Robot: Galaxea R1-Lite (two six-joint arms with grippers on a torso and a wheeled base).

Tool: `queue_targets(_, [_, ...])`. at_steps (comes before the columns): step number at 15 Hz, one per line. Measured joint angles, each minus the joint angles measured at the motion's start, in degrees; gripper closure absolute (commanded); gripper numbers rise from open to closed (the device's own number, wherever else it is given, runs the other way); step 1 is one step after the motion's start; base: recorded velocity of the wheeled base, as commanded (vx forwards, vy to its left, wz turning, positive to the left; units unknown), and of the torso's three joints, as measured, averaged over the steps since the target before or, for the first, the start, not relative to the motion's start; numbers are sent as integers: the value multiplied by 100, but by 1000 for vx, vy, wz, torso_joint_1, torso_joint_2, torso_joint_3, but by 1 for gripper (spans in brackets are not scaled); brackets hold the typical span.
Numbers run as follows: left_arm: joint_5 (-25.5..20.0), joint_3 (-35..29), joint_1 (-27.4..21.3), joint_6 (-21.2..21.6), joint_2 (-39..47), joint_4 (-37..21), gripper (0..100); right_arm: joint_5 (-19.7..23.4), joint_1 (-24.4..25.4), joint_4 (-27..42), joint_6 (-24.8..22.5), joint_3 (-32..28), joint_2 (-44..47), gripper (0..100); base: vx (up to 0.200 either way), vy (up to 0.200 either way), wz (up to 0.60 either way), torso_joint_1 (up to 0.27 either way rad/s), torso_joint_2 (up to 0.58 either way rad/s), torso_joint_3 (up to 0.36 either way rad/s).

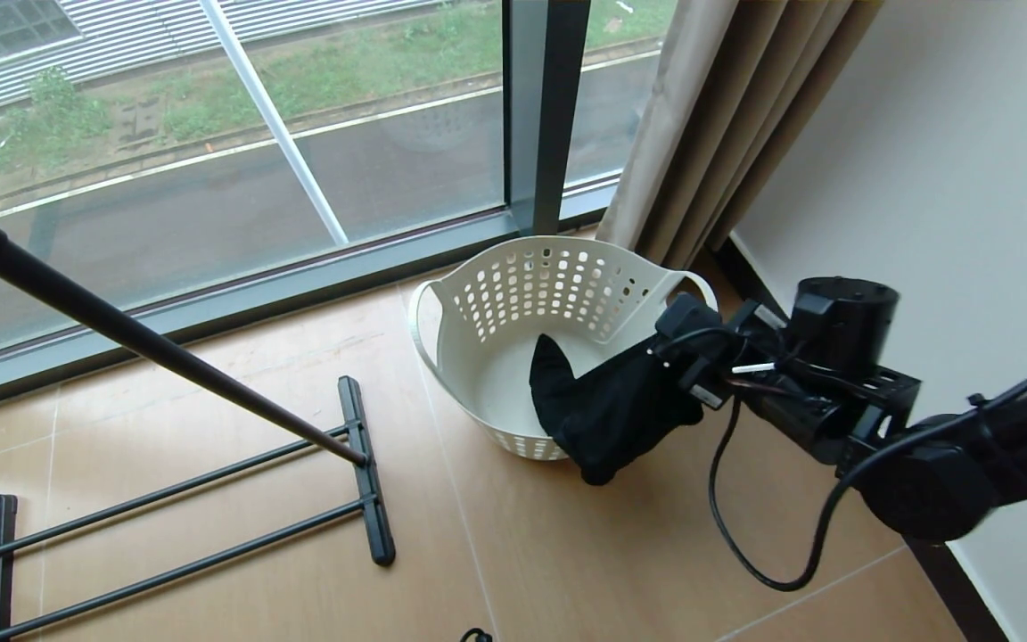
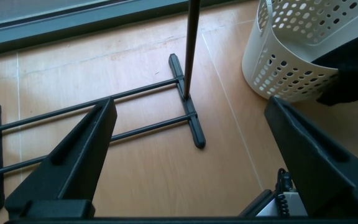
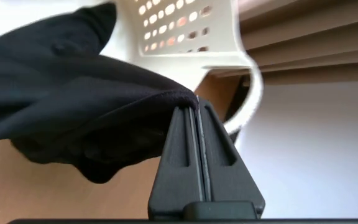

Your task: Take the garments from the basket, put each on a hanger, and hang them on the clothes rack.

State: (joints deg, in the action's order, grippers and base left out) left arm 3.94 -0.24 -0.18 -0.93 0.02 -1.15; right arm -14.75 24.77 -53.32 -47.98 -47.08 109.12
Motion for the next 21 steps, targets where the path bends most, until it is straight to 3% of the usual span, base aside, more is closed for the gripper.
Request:
queue_targets(3, [-6,-5,0,0,0,0,0,6,267,-104,187,496,-1017,100,0,0,0,2,3,75])
queue_targets(7, [-9,-11,0,-2,0,2,0,6,435,-106,482,670,-1775,100,0,0,0,1,4,181])
queue_targets(21, [-9,-11,0,-2,0,-16,0,-9,430,-84,652,588,-1841,100,0,0,0,16,-34,177])
